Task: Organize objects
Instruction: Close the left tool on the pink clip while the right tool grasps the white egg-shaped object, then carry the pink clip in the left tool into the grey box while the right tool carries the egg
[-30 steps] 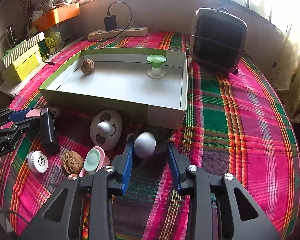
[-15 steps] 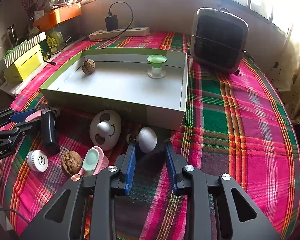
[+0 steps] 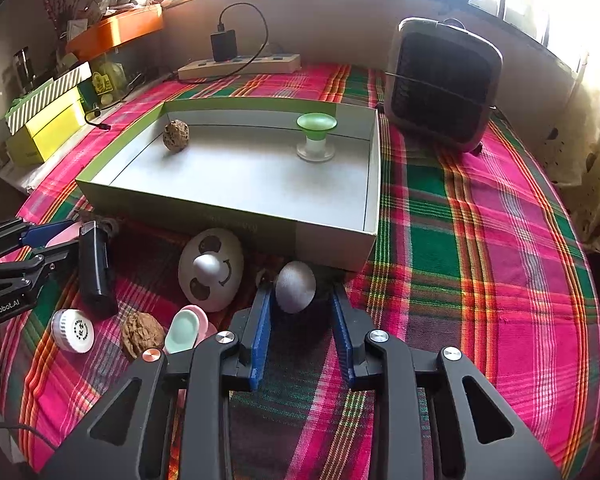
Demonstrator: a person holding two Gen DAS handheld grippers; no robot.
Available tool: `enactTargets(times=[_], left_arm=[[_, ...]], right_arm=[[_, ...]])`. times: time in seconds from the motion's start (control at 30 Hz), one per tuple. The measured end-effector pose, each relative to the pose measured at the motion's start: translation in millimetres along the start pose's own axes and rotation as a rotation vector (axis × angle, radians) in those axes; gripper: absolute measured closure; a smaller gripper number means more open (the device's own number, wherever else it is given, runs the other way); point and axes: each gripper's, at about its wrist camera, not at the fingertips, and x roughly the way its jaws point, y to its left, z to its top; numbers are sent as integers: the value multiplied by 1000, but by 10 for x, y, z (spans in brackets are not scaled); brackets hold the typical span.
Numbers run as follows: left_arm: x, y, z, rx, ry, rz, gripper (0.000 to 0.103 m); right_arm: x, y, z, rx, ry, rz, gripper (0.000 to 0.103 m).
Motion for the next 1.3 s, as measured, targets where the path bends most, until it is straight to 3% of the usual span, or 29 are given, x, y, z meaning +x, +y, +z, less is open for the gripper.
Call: enactTargets(times=[0.13, 0.27, 1.3], left_arm=[[-5, 5, 0, -4, -1, 8, 80], [-8, 32, 0, -16, -3, 9, 87], [-34, 16, -18, -7, -9, 17, 87]], right_arm=[[-1, 4, -2, 1, 0, 1, 74], [-7, 19, -4, -5, -2, 8, 81], [-86, -66, -54, 30, -16, 11, 82]])
